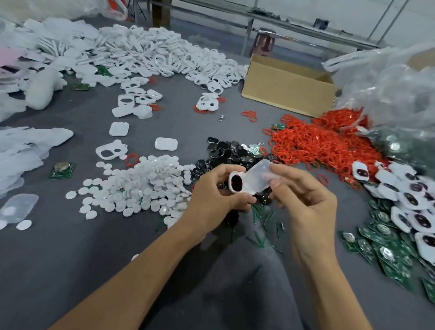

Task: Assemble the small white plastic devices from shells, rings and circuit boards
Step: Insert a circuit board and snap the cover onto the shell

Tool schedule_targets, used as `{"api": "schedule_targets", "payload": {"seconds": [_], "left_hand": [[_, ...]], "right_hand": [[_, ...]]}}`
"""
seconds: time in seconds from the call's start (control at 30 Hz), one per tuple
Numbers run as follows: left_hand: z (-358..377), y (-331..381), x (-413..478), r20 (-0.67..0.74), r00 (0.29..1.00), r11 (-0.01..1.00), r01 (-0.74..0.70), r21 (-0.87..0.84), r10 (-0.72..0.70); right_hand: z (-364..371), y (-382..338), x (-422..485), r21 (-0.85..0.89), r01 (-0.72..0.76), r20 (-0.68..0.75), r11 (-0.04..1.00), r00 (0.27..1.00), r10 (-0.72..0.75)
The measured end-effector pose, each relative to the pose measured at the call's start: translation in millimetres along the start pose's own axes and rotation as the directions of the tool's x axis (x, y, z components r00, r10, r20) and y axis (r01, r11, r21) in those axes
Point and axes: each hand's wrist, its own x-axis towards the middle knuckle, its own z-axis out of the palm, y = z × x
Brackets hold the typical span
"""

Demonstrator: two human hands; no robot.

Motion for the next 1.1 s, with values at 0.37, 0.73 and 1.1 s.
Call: {"api": "schedule_targets", "payload": {"seconds": [0.37, 0.73, 1.1], "left_hand": [[2, 0, 0, 0.081, 0.996, 0.997, 0.032, -0.073, -0.026], [1, 1, 2, 0.083, 0.996, 0.992, 0.024, -0.124, -0.014], [1, 1, 3, 0.095, 0.995, 0.993, 0.029, -0.118, -0.018]], "right_hand": [[-6, -8, 52, -0.401, 0.108, 0.226, 0.910, 0.974, -0.016], [7, -9, 64, -0.616, 0.340, 0.533, 0.711, 0.844, 0.059], [6, -8, 64, -0.586, 0.386, 0.588, 0.712, 0.807, 0.046]]}}
